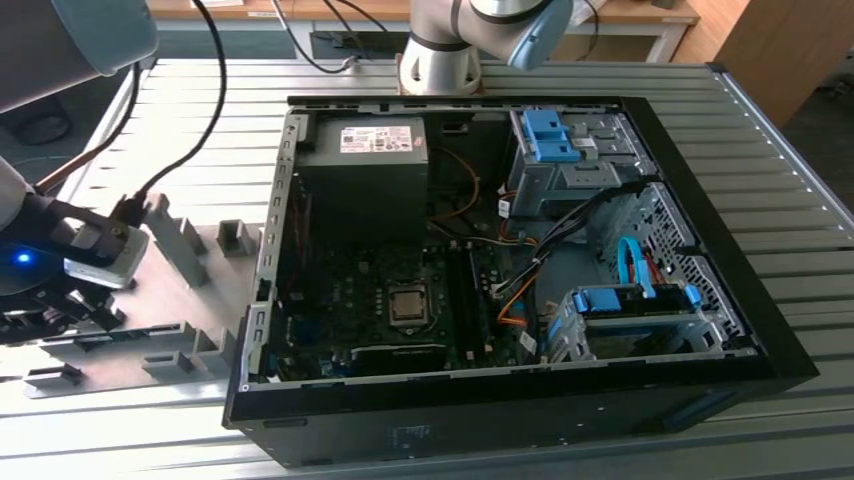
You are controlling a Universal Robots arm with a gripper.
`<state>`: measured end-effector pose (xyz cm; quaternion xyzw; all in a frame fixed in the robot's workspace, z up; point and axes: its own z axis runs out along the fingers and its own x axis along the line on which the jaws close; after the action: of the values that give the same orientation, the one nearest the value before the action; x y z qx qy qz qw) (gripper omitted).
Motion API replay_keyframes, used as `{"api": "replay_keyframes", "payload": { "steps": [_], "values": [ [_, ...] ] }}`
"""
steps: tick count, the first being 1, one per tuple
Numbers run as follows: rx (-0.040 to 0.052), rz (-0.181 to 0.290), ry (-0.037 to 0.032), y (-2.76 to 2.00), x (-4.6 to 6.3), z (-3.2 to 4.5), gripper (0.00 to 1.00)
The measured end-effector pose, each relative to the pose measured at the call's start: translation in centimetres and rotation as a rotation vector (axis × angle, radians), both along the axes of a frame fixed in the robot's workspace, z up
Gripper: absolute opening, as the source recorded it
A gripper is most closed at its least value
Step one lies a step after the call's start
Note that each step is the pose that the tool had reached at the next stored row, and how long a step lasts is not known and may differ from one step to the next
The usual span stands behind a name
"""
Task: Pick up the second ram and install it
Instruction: 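Pick up the second ram and move it above second insertion slot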
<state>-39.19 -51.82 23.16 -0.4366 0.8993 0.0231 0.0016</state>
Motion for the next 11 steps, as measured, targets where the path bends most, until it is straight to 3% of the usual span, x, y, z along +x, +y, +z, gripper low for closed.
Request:
{"api": "replay_keyframes", "payload": {
  "steps": [11],
  "values": [
    [0.0000, 0.103, 0.0000, 0.00, 0.00, 0.00, 0.10]
  ]
}}
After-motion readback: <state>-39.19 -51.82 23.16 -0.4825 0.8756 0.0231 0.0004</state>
